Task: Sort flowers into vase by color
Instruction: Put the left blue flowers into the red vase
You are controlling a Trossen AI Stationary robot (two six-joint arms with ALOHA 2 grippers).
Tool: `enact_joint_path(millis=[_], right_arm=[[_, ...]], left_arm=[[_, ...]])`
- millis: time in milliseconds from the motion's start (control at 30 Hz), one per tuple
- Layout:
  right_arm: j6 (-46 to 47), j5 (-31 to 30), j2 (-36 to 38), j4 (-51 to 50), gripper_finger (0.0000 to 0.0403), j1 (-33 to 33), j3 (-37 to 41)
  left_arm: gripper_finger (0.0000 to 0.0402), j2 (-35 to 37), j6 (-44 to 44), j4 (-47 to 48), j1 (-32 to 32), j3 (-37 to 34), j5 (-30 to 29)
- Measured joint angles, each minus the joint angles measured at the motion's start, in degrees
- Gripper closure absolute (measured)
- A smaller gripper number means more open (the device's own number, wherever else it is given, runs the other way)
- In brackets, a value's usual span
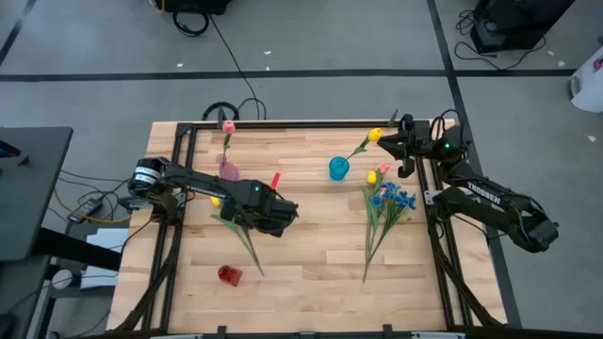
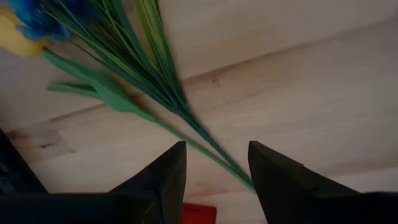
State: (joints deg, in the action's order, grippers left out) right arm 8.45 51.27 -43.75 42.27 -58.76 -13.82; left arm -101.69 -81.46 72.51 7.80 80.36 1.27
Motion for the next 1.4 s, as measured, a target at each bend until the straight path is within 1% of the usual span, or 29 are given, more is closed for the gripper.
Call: enact_joint_path(millis=[200,300,400,533,667,733,833,933,1033,1300,1367,1400], right_arm=[[0.2,0.0,0.0,0.0,0.0338,2.5,0.0],[-0.1,-0.1,0.0,0.0,0.0338,3.2,0.0],[-0.7,-0.3,0.0,0.1,0.0338,3.3,0.0],[-0.9,-0.8,0.0,0.5,0.0338,3.3,0.0],[-0.9,-0.8,0.0,1.9,0.0338,3.3,0.0],[-0.9,-1.0,0.0,2.1,0.0338,3.3,0.0],[-1.1,-1.7,0.0,2.3,0.0338,3.3,0.0],[-1.4,-2.2,0.0,2.4,0.0338,3.3,0.0],[-1.5,-2.2,0.0,2.7,0.0338,3.3,0.0],[-1.1,-2.1,-0.1,2.7,0.0338,3.3,0.0],[-1.1,-2.1,-0.1,2.7,0.0338,3.3,0.0],[-1.1,-2.1,-0.1,2.7,0.0338,3.3,0.0]], left_arm=[[0.0229,0.0,-0.8,-1.0,1.5,0.0,-1.6],[0.0237,0.0,-2.7,-3.3,2.6,0.0,-2.3],[0.0243,0.0,-4.3,-10.7,4.0,0.0,-3.6],[0.0249,-2.3,-4.4,-18.9,5.5,0.0,-4.3],[0.0250,-5.3,-2.1,-27.6,6.2,0.0,-2.9],[0.0250,-6.0,0.0,-29.4,6.3,0.0,-1.9],[0.0250,-5.8,0.3,-25.9,6.9,0.0,-3.8],[0.0250,-5.0,0.0,-18.6,7.9,0.0,-5.2],[0.0252,-4.7,-0.2,-13.7,8.8,0.0,-5.7],[0.0273,-4.7,-0.3,-11.2,10.5,0.0,-6.4],[0.0278,-4.7,-1.5,-13.1,11.1,-0.2,-8.1],[0.0279,-4.6,-2.1,-15.5,11.2,-0.8,-8.6]])
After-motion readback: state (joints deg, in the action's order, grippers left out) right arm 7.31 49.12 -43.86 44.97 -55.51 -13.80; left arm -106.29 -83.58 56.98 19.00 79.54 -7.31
